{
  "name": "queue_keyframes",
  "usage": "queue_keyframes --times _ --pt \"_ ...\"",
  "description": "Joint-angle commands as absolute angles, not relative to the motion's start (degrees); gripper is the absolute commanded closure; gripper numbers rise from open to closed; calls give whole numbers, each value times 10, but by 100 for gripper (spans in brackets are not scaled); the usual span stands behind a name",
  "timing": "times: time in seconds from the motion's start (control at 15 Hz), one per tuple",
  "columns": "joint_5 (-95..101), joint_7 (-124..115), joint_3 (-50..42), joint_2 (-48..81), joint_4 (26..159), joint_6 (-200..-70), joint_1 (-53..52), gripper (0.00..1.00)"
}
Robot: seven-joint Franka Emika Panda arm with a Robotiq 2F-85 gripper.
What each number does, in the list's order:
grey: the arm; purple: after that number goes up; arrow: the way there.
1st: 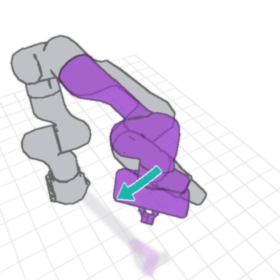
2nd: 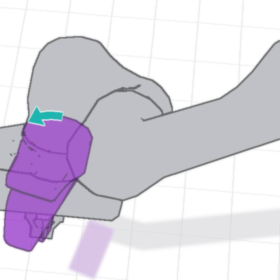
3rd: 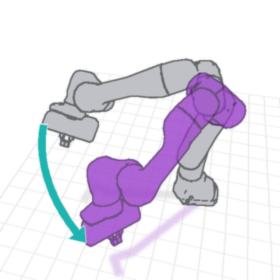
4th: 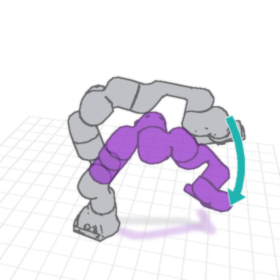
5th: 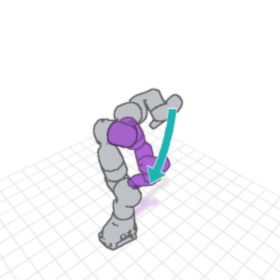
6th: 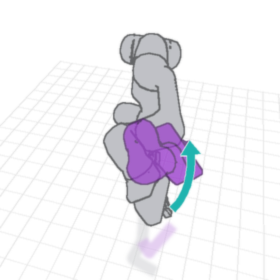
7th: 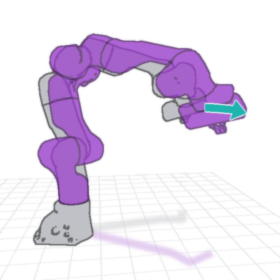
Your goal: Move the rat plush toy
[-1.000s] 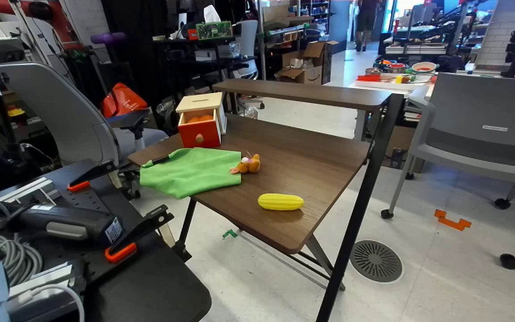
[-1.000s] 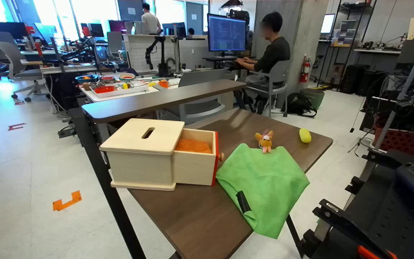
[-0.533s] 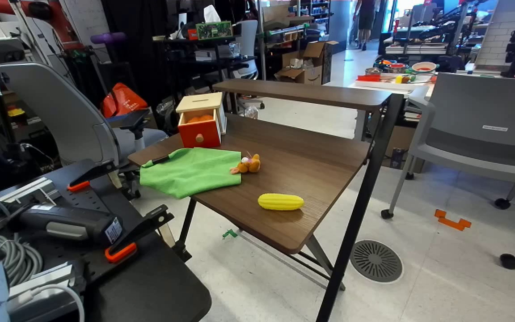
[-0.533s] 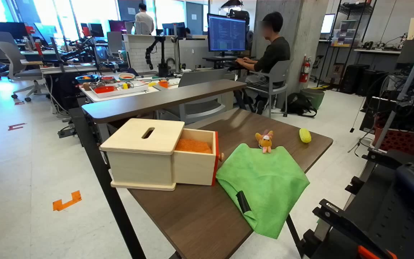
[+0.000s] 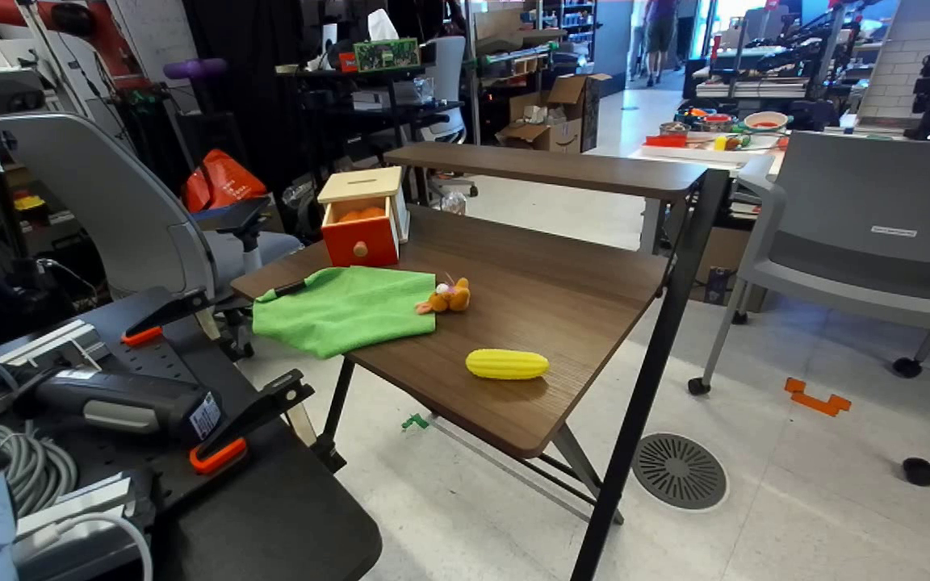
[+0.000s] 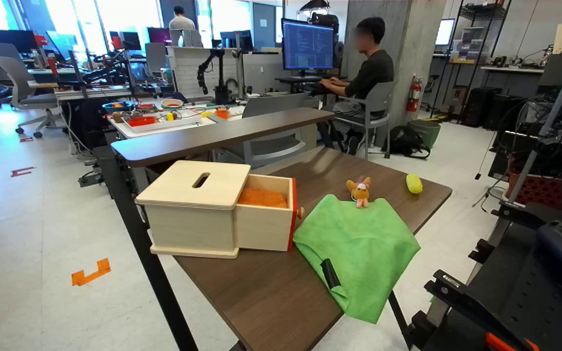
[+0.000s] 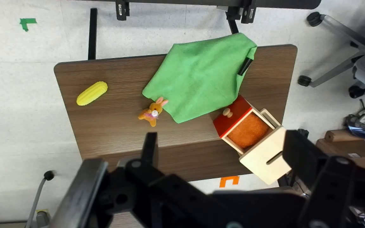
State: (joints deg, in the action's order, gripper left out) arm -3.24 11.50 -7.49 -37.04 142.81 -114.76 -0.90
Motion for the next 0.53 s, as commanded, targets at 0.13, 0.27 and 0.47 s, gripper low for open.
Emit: queue_keyframes --times 0.13,0.27,0.47 --pt "-35 117 -71 -370 1427 -1146 -4 0" --pt "-28 110 -64 -342 1421 -1166 -4 0" --pt "-38 112 -61 -281 1411 -1210 -13 0"
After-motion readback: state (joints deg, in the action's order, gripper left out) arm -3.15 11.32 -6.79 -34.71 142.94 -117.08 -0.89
